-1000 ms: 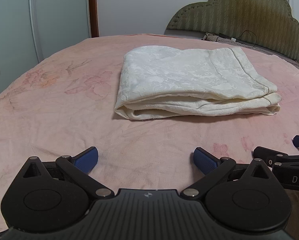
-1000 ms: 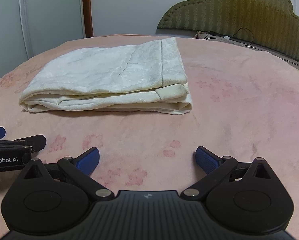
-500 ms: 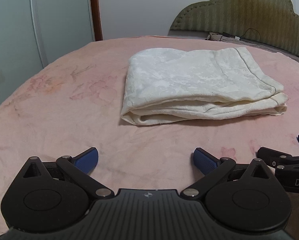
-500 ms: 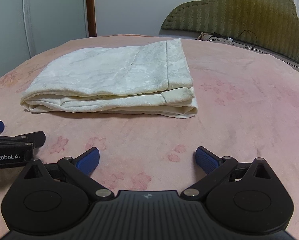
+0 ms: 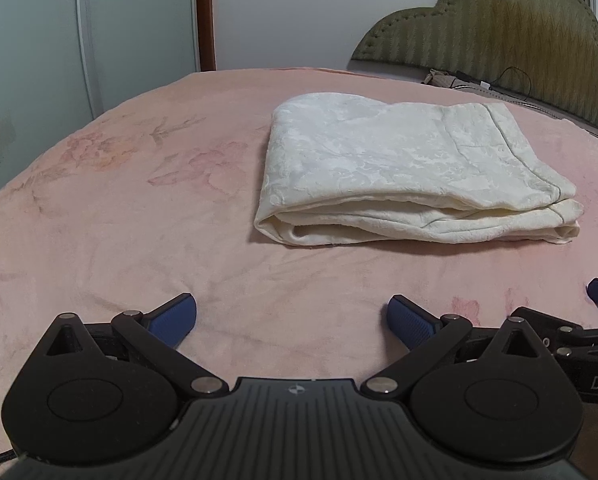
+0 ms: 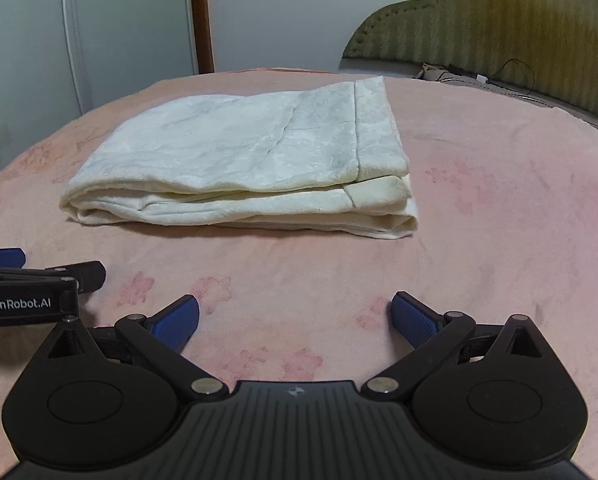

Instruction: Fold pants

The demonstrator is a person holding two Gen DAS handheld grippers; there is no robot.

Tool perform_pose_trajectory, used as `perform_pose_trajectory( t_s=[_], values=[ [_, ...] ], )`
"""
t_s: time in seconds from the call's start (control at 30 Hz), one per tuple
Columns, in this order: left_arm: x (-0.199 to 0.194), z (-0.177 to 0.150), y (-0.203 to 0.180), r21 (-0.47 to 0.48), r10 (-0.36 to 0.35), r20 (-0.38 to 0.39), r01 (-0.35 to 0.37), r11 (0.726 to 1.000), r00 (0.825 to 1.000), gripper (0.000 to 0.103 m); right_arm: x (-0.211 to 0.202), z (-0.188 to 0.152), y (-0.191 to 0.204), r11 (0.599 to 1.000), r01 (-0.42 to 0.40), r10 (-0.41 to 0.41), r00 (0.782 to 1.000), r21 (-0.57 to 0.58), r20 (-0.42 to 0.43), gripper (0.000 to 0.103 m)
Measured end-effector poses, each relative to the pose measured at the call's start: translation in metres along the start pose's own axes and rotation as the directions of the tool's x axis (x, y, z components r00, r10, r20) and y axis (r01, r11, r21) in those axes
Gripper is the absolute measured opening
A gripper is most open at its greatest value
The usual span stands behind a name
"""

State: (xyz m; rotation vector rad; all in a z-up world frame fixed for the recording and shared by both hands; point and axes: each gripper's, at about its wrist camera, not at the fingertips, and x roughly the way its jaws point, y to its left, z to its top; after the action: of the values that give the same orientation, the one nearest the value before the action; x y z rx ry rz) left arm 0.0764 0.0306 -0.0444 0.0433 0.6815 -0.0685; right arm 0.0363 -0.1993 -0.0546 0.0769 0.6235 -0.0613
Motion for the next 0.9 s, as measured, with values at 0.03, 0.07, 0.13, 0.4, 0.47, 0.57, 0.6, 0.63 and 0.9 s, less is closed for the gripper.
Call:
perform_pose_trajectory(
  t_s=[0.03, 0.07, 0.13, 0.4, 0.47, 0.57, 0.6, 0.63, 0.9],
  values=[
    [0.0002, 0.0, 0.0, 0.001, 0.001, 0.0, -0.001, 1.0, 1.0, 0.103, -0.0001, 0.0, 0.0008, 1.0, 0.006, -0.006, 1.0, -0.002, 0.002, 0.103],
    [-0.0002, -0.0001, -0.0011, 0.005, 0.004, 0.001, -0.004, 1.0, 1.0, 0.103, 0.0, 0.0002, 0.0, 1.0, 0.007, -0.007, 1.0, 0.007, 0.003, 0.103],
    [-0.0001, 0.0002, -0.0003, 0.001, 0.004, 0.001, -0.004, 1.0, 1.0, 0.103, -0.0004, -0.0006, -0.0015, 0.998, 0.043, -0.043, 0.999, 0.039, 0.008, 0.103],
    [0.0018, 0.0016, -0.0018, 0.002, 0.017, 0.001, -0.017, 1.0, 1.0, 0.103, -0.0013, -0.0024, -0.0048, 0.997, 0.062, -0.062, 0.998, 0.051, 0.003, 0.103],
    [0.002, 0.002, -0.0012, 0.001, 0.016, 0.0, -0.016, 1.0, 1.0, 0.103, -0.0016, -0.0025, -0.0058, 0.997, 0.061, -0.062, 0.998, 0.051, 0.003, 0.103],
    [0.002, 0.002, -0.0012, 0.001, 0.016, 0.0, -0.016, 1.0, 1.0, 0.103, -0.0022, -0.0026, -0.007, 0.997, 0.059, -0.06, 0.998, 0.052, 0.004, 0.103],
    [0.0019, 0.002, -0.0011, 0.001, 0.015, 0.001, -0.015, 1.0, 1.0, 0.103, -0.0021, -0.0025, -0.0068, 0.997, 0.06, -0.06, 0.998, 0.052, 0.004, 0.103],
    [0.0018, 0.0019, -0.0012, 0.001, 0.016, 0.0, -0.016, 1.0, 1.0, 0.103, -0.0022, -0.0025, -0.0066, 0.997, 0.061, -0.061, 0.998, 0.05, 0.003, 0.103],
    [0.0013, 0.0013, -0.0015, 0.0, 0.016, 0.0, -0.016, 1.0, 1.0, 0.103, -0.0016, -0.002, -0.0064, 0.997, 0.06, -0.06, 0.998, 0.049, 0.003, 0.103]
  ],
)
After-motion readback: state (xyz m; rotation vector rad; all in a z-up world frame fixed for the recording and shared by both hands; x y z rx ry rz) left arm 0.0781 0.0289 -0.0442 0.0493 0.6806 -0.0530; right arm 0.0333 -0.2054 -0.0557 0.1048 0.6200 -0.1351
